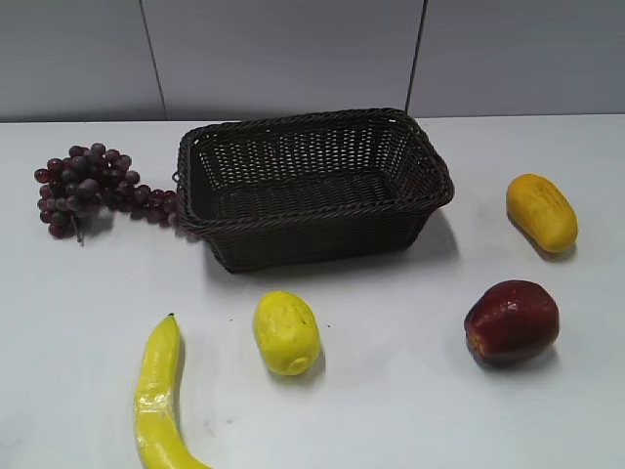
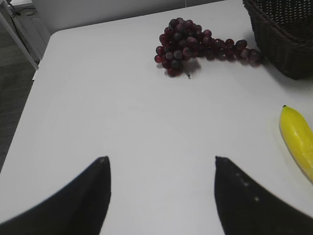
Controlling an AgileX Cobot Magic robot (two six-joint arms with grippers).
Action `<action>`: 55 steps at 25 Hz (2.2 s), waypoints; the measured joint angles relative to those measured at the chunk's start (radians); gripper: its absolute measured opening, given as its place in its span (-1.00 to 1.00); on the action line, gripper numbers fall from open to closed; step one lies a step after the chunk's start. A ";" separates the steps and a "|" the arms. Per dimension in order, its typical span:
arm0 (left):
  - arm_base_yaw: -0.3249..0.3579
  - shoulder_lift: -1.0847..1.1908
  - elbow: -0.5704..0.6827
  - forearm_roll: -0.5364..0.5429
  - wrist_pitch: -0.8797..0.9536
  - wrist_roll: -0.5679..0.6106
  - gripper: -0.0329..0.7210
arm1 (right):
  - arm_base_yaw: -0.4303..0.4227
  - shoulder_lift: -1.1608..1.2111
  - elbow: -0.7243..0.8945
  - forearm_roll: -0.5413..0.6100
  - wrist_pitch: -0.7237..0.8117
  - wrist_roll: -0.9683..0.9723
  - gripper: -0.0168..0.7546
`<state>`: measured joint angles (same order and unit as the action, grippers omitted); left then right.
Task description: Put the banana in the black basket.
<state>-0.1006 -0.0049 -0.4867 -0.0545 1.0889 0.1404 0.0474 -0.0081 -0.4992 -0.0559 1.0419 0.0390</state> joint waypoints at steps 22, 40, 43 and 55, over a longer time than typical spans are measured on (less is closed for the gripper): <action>0.000 0.000 0.000 0.011 -0.002 0.001 0.38 | 0.000 0.000 0.000 0.000 0.000 0.000 0.47; 0.000 0.638 -0.003 -0.114 -0.025 0.000 0.52 | 0.000 0.000 0.000 0.000 0.000 0.000 0.47; 0.001 0.749 -0.022 -0.157 -0.084 0.004 0.53 | 0.000 0.000 0.000 0.000 0.000 0.000 0.47; -0.124 1.203 -0.164 -0.215 -0.188 0.025 0.53 | 0.000 0.000 0.000 0.000 0.000 0.000 0.47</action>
<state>-0.2243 1.1986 -0.6509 -0.2697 0.9013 0.1657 0.0474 -0.0081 -0.4992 -0.0559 1.0419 0.0390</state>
